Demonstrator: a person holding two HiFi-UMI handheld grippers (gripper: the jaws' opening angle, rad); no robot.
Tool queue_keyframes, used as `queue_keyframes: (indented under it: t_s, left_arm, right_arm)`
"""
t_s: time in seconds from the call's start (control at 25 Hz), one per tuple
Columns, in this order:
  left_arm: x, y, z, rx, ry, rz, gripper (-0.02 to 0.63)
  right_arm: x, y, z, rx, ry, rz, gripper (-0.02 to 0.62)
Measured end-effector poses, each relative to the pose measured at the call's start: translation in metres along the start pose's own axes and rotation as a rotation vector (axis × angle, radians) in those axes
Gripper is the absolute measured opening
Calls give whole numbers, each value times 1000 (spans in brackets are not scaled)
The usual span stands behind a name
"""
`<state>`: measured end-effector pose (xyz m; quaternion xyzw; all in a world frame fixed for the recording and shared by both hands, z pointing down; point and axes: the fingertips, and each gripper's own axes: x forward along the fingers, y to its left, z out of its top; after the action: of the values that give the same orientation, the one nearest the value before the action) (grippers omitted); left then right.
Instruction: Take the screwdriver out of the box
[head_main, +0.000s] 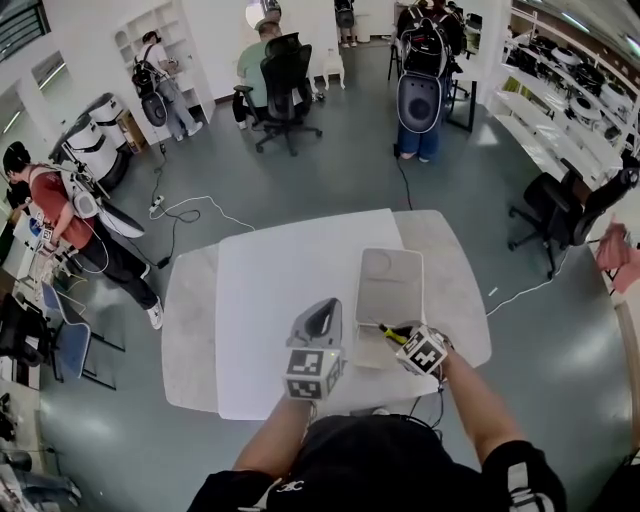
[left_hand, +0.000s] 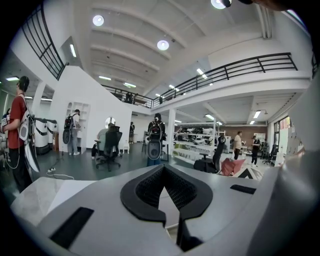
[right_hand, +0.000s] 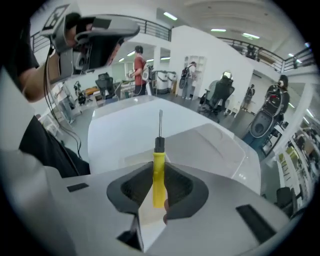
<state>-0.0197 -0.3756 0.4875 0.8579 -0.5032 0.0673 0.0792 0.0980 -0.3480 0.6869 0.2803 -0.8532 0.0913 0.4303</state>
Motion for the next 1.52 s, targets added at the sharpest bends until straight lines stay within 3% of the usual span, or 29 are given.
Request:
queue_keyframes:
  t_s: [0.36, 0.92, 1.12, 1.52]
  left_arm:
    - [8, -12, 5, 5, 1, -40, 13]
    - [30, -35, 18, 29, -42, -80, 12]
    - [38, -40, 22, 33, -62, -87, 12]
    - [44, -44, 24, 44, -55, -120, 12]
  right_arm:
    - [-70, -43, 53, 216, -360, -269, 71]
    - [-206, -91, 82, 403, -780, -666, 71]
    - [-225, -100, 74, 442, -825, -743, 71]
    - [-226, -100, 74, 445, -813, -774, 71]
